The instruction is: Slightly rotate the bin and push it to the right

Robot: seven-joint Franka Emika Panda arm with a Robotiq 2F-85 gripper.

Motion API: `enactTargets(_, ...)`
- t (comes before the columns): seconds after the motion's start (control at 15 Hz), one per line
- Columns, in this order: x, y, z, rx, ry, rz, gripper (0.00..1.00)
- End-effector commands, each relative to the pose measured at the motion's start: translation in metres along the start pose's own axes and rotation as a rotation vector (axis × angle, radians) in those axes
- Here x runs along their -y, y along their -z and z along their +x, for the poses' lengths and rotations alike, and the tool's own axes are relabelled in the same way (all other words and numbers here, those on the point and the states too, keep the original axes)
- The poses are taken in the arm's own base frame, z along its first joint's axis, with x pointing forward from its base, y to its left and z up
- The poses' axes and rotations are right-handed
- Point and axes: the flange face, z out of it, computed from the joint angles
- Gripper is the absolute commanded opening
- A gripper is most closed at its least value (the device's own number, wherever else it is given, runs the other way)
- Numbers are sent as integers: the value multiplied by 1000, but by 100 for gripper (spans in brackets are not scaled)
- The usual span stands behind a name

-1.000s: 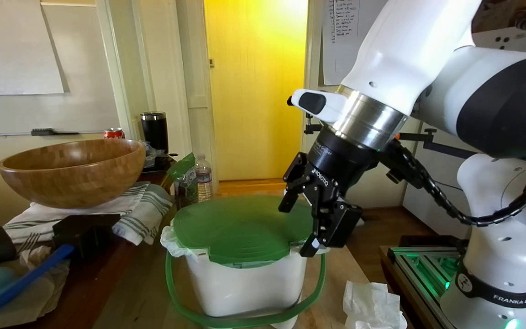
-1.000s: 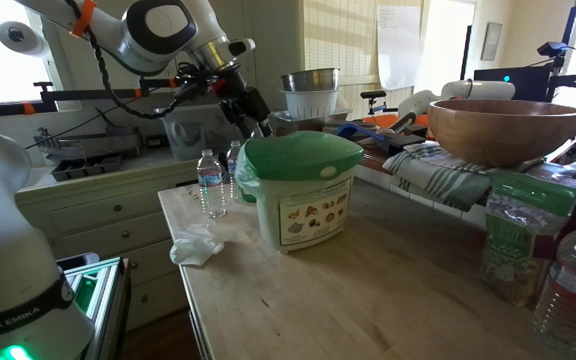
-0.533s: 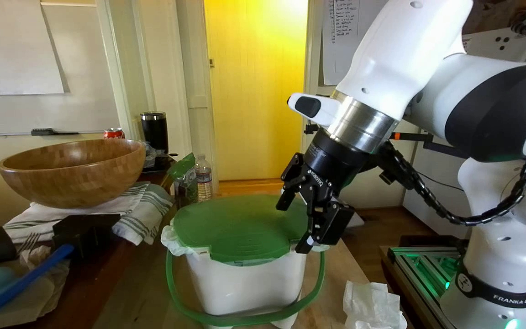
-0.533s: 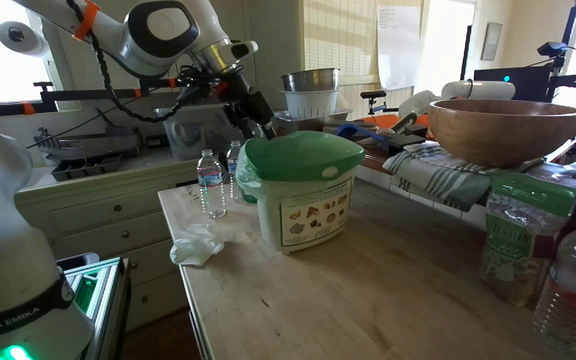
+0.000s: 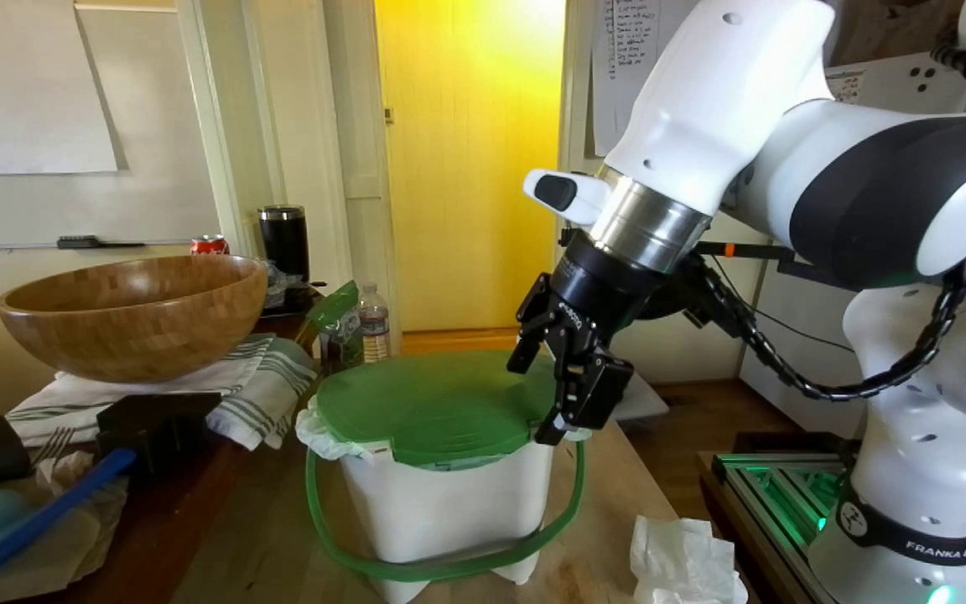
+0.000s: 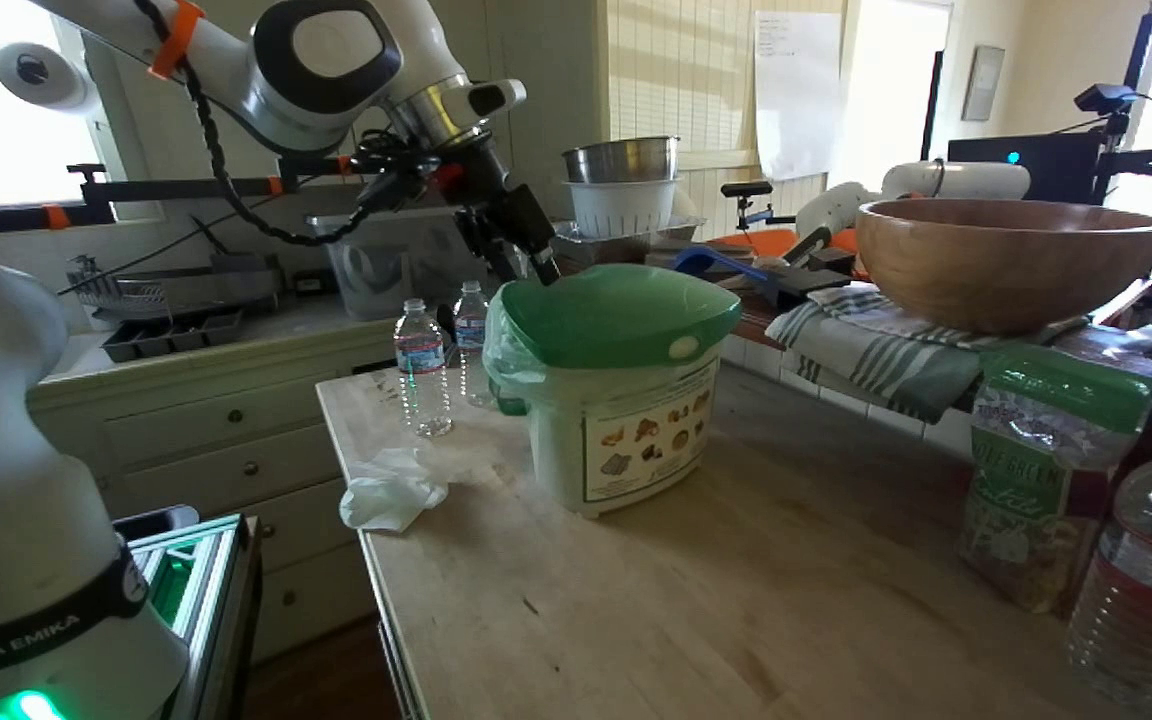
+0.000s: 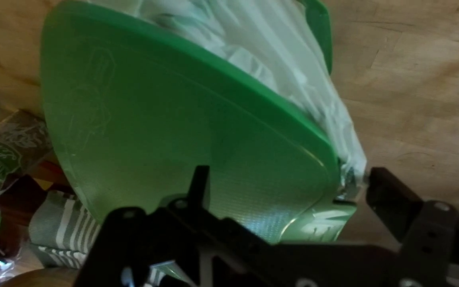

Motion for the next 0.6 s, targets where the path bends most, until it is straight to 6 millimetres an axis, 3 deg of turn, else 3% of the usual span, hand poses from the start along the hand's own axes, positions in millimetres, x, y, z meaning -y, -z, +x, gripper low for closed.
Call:
enactTargets(0.0,-11,1,-11,36,13,-28,100)
enactTargets(0.53,-36,1,-17,57,24,-25,100)
